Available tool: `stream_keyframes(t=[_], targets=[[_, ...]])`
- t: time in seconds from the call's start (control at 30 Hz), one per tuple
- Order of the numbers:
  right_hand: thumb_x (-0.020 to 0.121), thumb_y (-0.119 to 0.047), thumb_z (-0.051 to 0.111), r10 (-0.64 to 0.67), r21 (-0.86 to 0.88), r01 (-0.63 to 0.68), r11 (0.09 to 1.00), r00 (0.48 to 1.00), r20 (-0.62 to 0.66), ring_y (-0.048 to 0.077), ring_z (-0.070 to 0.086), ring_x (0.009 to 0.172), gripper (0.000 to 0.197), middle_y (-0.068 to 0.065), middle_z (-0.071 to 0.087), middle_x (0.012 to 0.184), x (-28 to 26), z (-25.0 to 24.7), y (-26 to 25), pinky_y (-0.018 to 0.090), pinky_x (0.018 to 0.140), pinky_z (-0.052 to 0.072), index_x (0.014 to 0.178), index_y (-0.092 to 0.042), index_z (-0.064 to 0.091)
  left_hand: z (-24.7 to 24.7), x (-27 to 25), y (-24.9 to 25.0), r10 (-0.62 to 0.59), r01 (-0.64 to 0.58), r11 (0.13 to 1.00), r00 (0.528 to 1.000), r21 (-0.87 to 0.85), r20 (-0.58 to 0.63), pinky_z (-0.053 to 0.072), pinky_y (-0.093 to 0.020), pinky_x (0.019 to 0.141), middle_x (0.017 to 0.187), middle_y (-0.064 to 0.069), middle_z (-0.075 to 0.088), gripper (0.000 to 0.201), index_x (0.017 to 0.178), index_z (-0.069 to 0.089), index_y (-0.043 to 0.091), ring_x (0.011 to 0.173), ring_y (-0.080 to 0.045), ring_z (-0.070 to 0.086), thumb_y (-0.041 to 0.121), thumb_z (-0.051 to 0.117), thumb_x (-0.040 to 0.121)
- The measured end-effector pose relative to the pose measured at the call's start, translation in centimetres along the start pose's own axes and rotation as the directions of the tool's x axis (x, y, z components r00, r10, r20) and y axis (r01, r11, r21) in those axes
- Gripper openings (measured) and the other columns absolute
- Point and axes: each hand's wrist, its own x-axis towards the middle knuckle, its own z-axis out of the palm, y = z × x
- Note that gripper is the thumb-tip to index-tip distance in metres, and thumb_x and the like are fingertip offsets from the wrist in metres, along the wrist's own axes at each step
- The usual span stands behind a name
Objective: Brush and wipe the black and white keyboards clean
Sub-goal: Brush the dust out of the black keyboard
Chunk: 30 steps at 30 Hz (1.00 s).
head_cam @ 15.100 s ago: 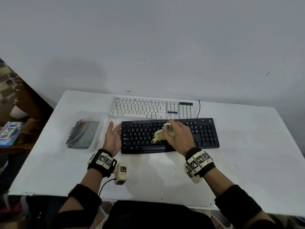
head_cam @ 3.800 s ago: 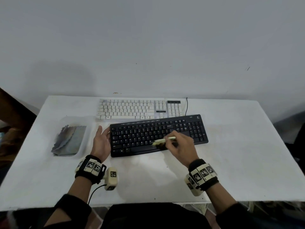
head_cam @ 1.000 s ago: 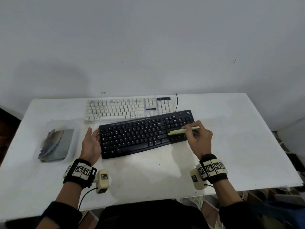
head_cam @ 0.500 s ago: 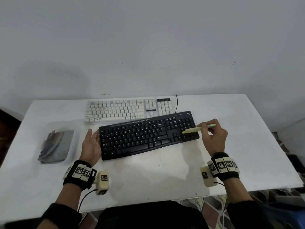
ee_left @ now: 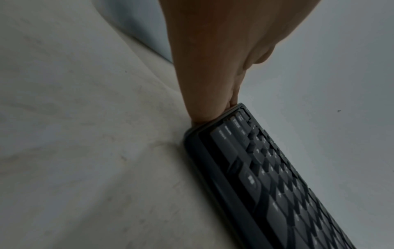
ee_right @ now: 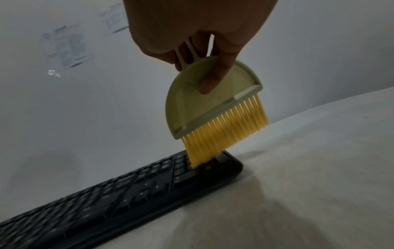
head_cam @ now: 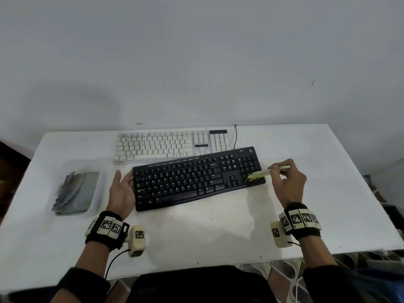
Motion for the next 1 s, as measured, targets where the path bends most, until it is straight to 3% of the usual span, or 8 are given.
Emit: stream_keyframes(t=[0.27, 0.43, 0.53, 0.67, 0.8, 0.9, 1.0], targets=[[0.091, 0.002, 0.059, -0.046, 0.071, 0.049, 0.996, 0.998, -0.034, 0.01, 0.064, 0.07, 0.014, 0.001, 0.073, 0.079, -0.1, 0.6, -1.9, 0.016, 0.053, 0.041, 0.083, -0.009, 0.058, 0.2, -0.1, 0.1, -0.005, 0.005, 1.0, 1.0, 0.0, 0.004, 0.043, -0.045, 0.104, 0.139, -0.008, 0.063, 0.066, 0.15, 0.049, 0.014, 0.13, -0.024, 0.057, 0.058, 0.026, 0.107], [0.088, -0.001, 0.064, -0.074, -0.013, 0.076, 0.997, 0.994, 0.081, 0.015, 0.067, 0.079, 0.018, 0.003, 0.071, 0.086, -0.7, 0.7, -0.3, 0.015, 0.05, 0.039, 0.082, -0.017, 0.058, 0.2, -0.1, 0.2, -0.005, 0.005, 1.0, 1.0, -0.008, 0.001, 0.039, -0.048, 0.112, 0.139, -0.008, 0.063, 0.065, 0.15, 0.049, 0.014, 0.131, -0.024, 0.057, 0.058, 0.028, 0.107], [0.086, -0.004, 0.067, -0.1, -0.104, 0.106, 0.989, 0.993, 0.058, 0.018, 0.066, 0.08, 0.019, 0.005, 0.067, 0.09, -0.2, 0.1, 0.2, 0.011, 0.05, 0.037, 0.081, -0.02, 0.058, 0.2, -0.1, 0.2, -0.007, 0.007, 1.0, 1.0, -0.008, 0.005, 0.041, -0.047, 0.107, 0.141, -0.008, 0.062, 0.066, 0.15, 0.049, 0.014, 0.131, -0.024, 0.056, 0.058, 0.027, 0.107], [0.088, -0.004, 0.066, -0.114, -0.073, 0.117, 0.99, 0.993, 0.039, 0.016, 0.066, 0.079, 0.023, 0.004, 0.069, 0.088, -0.3, 0.1, -0.2, 0.013, 0.049, 0.036, 0.081, -0.023, 0.056, -0.1, 0.2, 0.0, -0.007, 0.007, 1.0, 1.0, 0.001, 0.011, 0.04, -0.047, 0.109, 0.141, -0.007, 0.062, 0.067, 0.151, 0.048, 0.014, 0.133, -0.024, 0.056, 0.059, 0.028, 0.107], [0.09, 0.0, 0.063, -0.067, 0.003, 0.067, 0.998, 0.996, 0.062, 0.014, 0.066, 0.076, 0.015, -0.002, 0.072, 0.084, -0.9, 0.7, -0.9, 0.017, 0.048, 0.035, 0.082, -0.013, 0.06, -0.3, 0.3, -0.1, -0.001, 0.001, 1.0, 1.0, 0.006, 0.013, 0.037, -0.049, 0.115, 0.14, -0.007, 0.063, 0.066, 0.15, 0.049, 0.014, 0.134, -0.025, 0.055, 0.059, 0.029, 0.106], [0.089, -0.001, 0.063, -0.074, -0.014, 0.076, 0.997, 0.993, 0.093, 0.013, 0.066, 0.077, 0.015, -0.001, 0.072, 0.085, -1.0, 0.7, -0.4, 0.016, 0.051, 0.037, 0.083, -0.014, 0.059, 0.0, 0.1, 0.0, 0.003, -0.003, 1.0, 1.0, 0.006, 0.011, 0.04, -0.047, 0.111, 0.139, -0.007, 0.064, 0.065, 0.149, 0.05, 0.014, 0.13, -0.023, 0.058, 0.058, 0.028, 0.107], [0.088, -0.008, 0.066, -0.083, -0.137, 0.094, 0.986, 0.993, 0.082, 0.016, 0.066, 0.078, 0.013, 0.003, 0.067, 0.089, -0.2, 0.2, 0.3, 0.011, 0.054, 0.039, 0.083, -0.017, 0.059, 0.1, 0.0, 0.0, 0.008, -0.008, 1.0, 1.0, 0.002, 0.009, 0.043, -0.044, 0.103, 0.139, -0.007, 0.063, 0.065, 0.15, 0.049, 0.014, 0.129, -0.022, 0.058, 0.057, 0.028, 0.107]])
